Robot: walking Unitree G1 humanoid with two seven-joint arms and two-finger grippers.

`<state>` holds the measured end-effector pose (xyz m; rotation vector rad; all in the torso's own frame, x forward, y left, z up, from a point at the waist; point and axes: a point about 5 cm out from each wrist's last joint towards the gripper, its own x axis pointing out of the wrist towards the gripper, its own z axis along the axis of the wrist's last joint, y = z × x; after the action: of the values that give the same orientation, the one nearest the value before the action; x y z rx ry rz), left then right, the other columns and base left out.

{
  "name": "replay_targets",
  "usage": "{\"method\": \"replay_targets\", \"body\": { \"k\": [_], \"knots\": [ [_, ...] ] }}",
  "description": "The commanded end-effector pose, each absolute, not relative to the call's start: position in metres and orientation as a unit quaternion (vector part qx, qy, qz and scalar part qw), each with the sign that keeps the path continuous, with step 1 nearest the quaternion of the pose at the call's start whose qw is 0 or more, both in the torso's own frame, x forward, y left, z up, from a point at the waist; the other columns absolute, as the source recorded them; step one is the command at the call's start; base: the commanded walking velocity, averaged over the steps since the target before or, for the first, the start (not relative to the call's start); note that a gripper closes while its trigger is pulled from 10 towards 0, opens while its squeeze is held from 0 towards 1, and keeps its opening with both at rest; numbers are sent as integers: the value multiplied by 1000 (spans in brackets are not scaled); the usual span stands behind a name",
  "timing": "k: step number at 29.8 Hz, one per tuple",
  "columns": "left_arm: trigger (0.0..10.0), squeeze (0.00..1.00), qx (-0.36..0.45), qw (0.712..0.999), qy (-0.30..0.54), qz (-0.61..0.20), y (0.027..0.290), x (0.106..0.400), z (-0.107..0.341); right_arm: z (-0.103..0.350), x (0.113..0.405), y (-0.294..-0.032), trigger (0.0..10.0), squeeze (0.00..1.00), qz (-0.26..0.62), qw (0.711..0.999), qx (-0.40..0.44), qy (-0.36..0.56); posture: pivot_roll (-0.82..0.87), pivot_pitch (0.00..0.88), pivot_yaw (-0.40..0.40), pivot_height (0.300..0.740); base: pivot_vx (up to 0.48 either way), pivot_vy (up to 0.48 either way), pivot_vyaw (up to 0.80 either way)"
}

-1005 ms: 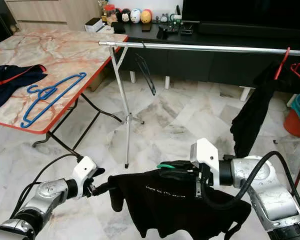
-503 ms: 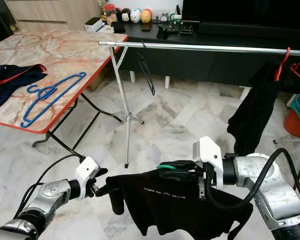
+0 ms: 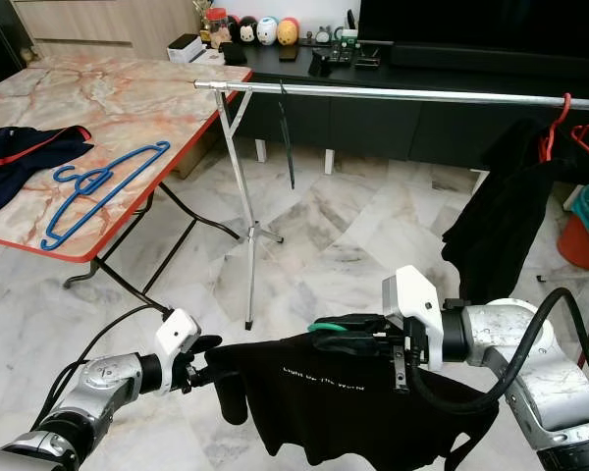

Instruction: Hang hanger

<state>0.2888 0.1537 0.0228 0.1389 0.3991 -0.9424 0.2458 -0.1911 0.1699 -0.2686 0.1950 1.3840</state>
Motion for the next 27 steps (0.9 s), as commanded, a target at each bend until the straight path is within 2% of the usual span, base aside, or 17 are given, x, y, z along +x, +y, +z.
{"method": "replay_targets", "body": {
  "k": [1, 27],
  "knots": [
    [0, 0, 62, 870, 189, -450, 156, 288, 23, 181, 244, -189, 0, 0, 642, 752, -133, 66, -5, 16, 61, 740, 0, 0, 0],
    [0, 0, 71, 868, 192, -453, 159, 286, 21, 178, 247, -189, 0, 0, 633, 760, -134, 66, 0, 11, 63, 740, 0, 0, 0]
  ]
}}
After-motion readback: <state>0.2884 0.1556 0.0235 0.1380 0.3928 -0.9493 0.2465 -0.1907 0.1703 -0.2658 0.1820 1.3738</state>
